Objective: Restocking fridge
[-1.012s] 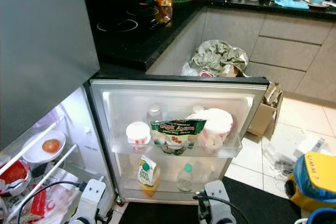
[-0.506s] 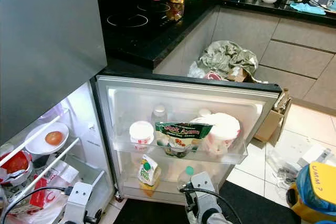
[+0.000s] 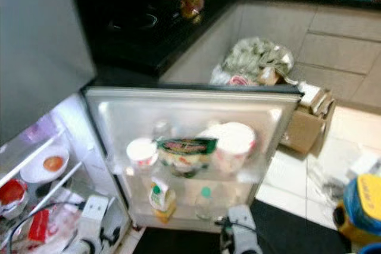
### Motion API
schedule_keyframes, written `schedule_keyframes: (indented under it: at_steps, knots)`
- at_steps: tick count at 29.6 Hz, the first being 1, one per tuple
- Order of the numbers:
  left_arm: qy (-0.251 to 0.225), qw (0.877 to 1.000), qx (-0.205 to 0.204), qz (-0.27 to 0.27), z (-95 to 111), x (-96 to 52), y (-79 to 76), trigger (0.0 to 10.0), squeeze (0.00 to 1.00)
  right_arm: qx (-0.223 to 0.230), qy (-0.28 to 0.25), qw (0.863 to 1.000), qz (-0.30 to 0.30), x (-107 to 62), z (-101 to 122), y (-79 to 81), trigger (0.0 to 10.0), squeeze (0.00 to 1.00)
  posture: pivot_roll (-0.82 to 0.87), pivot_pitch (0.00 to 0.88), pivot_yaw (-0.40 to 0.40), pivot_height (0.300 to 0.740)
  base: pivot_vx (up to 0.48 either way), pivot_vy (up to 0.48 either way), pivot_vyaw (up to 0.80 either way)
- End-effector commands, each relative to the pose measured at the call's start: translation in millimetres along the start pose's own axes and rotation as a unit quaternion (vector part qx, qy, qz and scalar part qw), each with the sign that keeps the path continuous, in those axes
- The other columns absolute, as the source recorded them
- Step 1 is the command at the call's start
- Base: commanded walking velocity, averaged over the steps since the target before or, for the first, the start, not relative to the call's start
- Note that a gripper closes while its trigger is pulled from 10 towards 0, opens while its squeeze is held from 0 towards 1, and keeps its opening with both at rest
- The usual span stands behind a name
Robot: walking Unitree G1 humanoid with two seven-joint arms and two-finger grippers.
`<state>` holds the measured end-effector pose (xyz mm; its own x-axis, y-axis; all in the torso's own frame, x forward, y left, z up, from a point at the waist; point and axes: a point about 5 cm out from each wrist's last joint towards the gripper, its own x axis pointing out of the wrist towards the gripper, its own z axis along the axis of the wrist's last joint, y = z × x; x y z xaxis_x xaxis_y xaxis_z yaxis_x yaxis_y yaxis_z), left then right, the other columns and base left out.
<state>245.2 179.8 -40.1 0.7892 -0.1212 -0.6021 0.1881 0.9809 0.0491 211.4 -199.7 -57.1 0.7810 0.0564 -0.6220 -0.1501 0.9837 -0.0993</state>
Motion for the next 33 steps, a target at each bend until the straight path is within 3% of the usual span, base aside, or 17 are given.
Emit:
schedule_keyframes:
  at_steps: [1, 16, 22, 33]
  knots:
    - [0.01, 1.0, 0.002, 0.003, -4.6, -1.8, 3.5, 10.0, 0.0, 0.01, -0.009, 1.0, -0.002, -0.1, 0.6, 3.0, 10.0, 0.0, -0.05, 0.044, 0.044, 0.74, 0.0, 0.0, 0.0]
    - [0.008, 1.0, 0.009, -0.01, -1.8, -0.1, -0.2, 10.0, 0.0, 0.016, -0.009, 1.0, -0.014, -3.6, -4.7, -0.4, 10.0, 0.0, -0.06, 0.045, 0.048, 0.74, 0.0, 0.0, 0.0]
    - [0.013, 1.0, 0.008, -0.008, -6.0, -1.6, 0.3, 10.0, 0.0, 0.013, -0.012, 1.0, -0.012, -2.7, -2.5, 0.2, 10.0, 0.0, -0.07, 0.043, 0.048, 0.74, 0.0, -0.48, 0.0]
    - [0.014, 1.0, -0.008, -0.009, -8.0, -2.2, -0.5, 10.0, 0.0, 0.01, -0.011, 1.0, -0.014, -4.6, -5.3, -2.0, 10.0, 0.0, -0.08, 0.034, 0.053, 0.74, 0.0, 0.0, 0.0]
